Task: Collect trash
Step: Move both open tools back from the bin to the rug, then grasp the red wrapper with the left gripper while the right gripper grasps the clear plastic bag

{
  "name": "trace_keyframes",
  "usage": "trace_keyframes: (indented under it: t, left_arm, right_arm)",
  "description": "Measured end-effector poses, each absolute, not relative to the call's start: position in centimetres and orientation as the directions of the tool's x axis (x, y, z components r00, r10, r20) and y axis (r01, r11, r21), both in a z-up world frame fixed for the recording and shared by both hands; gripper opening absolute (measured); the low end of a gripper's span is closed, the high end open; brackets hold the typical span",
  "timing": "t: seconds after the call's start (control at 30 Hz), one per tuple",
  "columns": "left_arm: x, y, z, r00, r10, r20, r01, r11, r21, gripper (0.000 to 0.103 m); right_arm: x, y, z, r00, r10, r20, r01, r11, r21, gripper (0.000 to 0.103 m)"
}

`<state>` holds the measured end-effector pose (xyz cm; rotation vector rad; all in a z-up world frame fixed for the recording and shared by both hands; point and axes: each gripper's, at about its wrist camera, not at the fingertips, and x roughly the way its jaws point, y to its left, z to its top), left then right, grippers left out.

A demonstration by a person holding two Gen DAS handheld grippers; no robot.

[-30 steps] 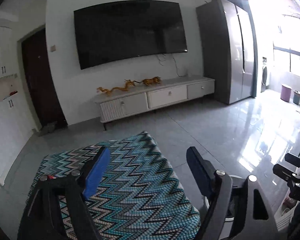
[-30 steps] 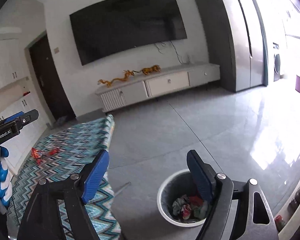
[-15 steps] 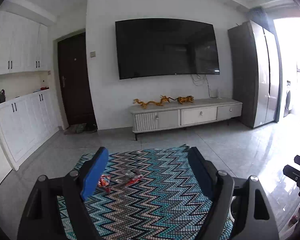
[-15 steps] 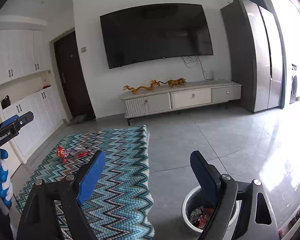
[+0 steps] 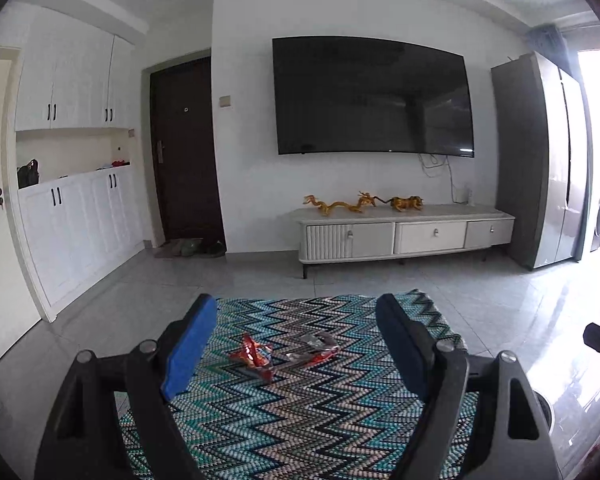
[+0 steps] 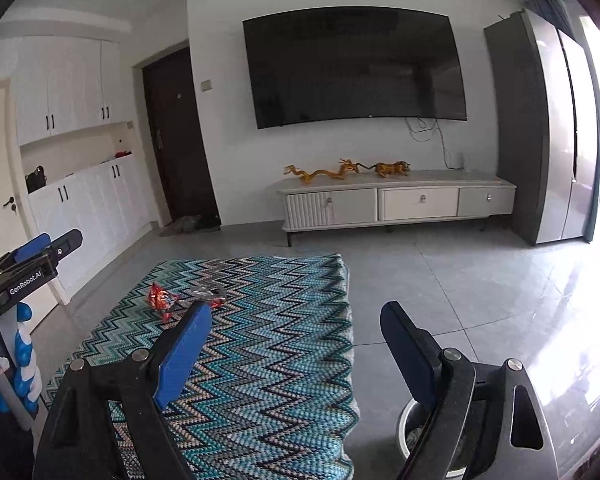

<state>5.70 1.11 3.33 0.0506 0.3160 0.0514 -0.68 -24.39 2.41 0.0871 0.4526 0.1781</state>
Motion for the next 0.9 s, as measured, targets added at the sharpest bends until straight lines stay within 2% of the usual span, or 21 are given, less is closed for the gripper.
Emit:
trace_keyframes:
  t: [0.3, 0.6, 0.9]
  left_arm:
    - [10.2, 6.0, 0.7, 0.920, 0.098, -0.379, -0.098, 0.995, 0.020, 0.081]
    - [15.9, 15.3, -4.4, 0.867, 0.136, -0.479, -0.207, 0.973, -0.099, 0.081]
    - [23.0, 15.9, -11.4, 0.783, -0.037, -0.621, -0.113, 0.973, -0.201, 0.081]
  right_arm:
    - [3.2, -20.7, 2.3, 0.850, 0.264, -0.456, -0.234, 0.965, 0.122, 0.086]
    - [11.1, -15.8, -0.8, 0.770, 0.361, -0.525, -0.333, 0.931, 0.151, 0.086]
    - [20.1, -10.2, -6.9, 0.655, 0.431, -0.620, -0.394, 0.896, 0.206, 0.086]
